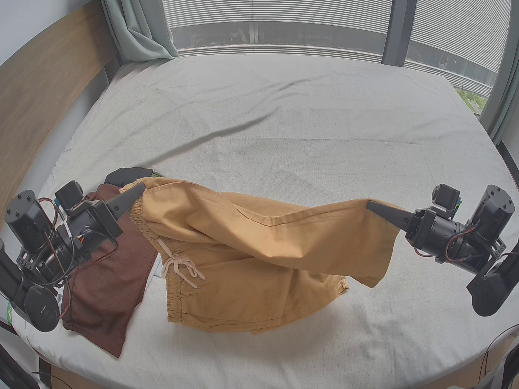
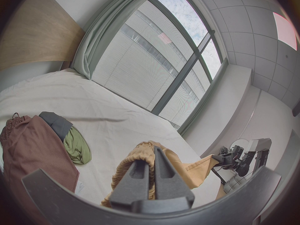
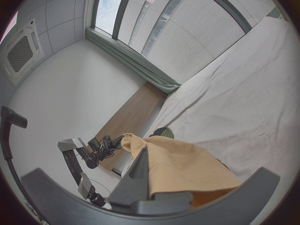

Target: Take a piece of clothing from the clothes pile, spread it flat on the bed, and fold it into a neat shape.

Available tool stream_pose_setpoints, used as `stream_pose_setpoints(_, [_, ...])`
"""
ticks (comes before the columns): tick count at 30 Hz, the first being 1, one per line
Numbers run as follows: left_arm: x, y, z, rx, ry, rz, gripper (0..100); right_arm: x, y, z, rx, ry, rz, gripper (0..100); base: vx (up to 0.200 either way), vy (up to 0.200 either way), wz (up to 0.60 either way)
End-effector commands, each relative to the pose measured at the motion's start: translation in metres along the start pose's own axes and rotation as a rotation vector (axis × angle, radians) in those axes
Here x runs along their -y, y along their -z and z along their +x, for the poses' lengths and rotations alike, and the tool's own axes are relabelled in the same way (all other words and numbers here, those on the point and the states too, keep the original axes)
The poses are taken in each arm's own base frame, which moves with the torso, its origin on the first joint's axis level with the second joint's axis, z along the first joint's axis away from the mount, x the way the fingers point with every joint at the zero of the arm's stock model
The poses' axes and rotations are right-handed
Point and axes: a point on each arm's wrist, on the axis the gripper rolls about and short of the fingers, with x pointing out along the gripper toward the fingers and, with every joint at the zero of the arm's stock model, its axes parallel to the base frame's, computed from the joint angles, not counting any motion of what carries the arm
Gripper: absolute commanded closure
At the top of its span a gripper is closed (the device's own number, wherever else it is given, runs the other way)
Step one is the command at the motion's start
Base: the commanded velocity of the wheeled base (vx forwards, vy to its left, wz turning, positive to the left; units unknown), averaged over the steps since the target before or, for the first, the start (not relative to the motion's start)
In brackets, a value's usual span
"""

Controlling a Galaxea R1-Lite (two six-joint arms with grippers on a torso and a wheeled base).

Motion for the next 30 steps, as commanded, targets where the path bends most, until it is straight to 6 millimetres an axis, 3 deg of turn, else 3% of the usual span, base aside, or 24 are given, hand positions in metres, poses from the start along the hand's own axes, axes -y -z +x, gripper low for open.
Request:
stream_pose_setpoints(1, [-0.0012,-0.0015,-0.0003,0.006,-0.004,0.002,100,0.0020,-0.0037,-0.0019,0.014,0.009,-0.006,100,0.000,0.000,0.00])
stream_pose_setpoints(30, [-0.0095,-0.0053,-0.0016,0.021,-0.033,0.006,100,0.0073,-0.0125,-0.0053,0.047,0.030,-0.022,100,0.000,0.000,0.00])
